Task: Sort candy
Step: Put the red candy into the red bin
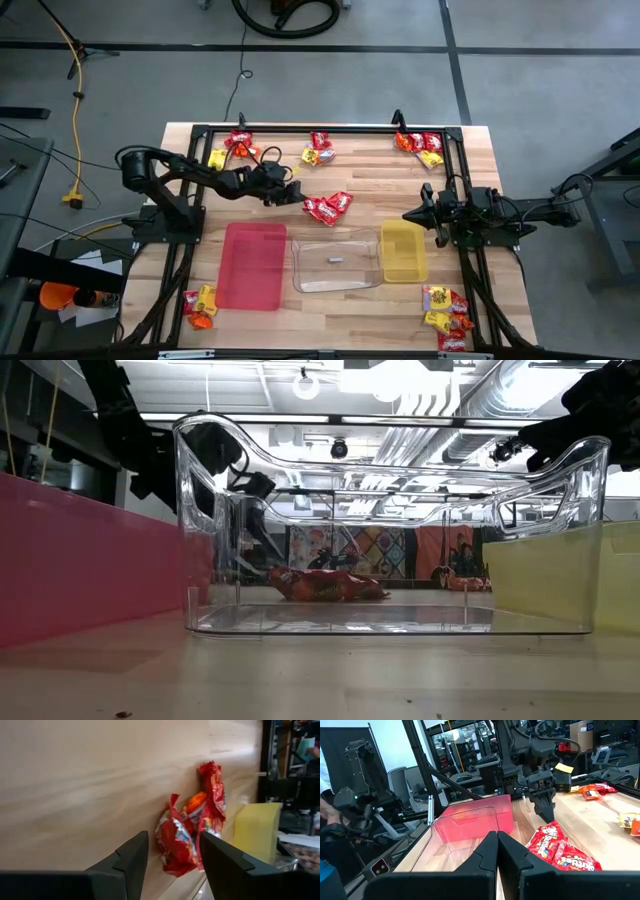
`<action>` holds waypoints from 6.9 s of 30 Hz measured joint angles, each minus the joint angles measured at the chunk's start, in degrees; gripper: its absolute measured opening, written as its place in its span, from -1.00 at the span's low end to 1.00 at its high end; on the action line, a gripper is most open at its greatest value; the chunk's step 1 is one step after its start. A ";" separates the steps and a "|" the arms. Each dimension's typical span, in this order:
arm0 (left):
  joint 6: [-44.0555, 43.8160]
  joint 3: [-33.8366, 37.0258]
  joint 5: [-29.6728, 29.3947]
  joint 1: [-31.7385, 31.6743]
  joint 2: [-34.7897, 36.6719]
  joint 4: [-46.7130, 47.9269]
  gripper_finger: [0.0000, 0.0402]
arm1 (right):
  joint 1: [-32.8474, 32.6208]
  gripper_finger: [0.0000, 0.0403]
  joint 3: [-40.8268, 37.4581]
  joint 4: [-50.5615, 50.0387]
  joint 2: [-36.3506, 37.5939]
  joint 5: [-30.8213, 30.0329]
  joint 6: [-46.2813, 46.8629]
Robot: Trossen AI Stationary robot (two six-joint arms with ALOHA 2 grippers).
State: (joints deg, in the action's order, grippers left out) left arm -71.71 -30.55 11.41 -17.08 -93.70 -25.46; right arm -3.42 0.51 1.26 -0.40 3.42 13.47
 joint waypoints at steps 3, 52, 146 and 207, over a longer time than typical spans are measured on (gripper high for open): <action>-0.50 0.00 -0.44 0.57 -1.20 -2.69 -0.17 | 0.00 -1.00 0.00 0.00 0.00 0.00 0.00; 35.66 -2.64 4.35 11.16 44.70 -1.18 -1.00 | 0.01 -1.00 0.00 0.00 0.00 0.02 0.00; 51.24 -9.03 -31.08 25.14 48.29 23.81 -0.10 | 0.02 -1.00 8.77 41.43 -12.48 -19.71 13.38; 49.32 -9.01 -24.19 19.69 55.32 27.80 -0.10 | 63.10 0.04 71.45 -52.59 -106.11 -16.64 11.99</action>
State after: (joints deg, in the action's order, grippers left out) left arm -22.39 -39.55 -12.77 2.61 -38.38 2.35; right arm 59.68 71.96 -51.33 -106.51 -13.22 25.46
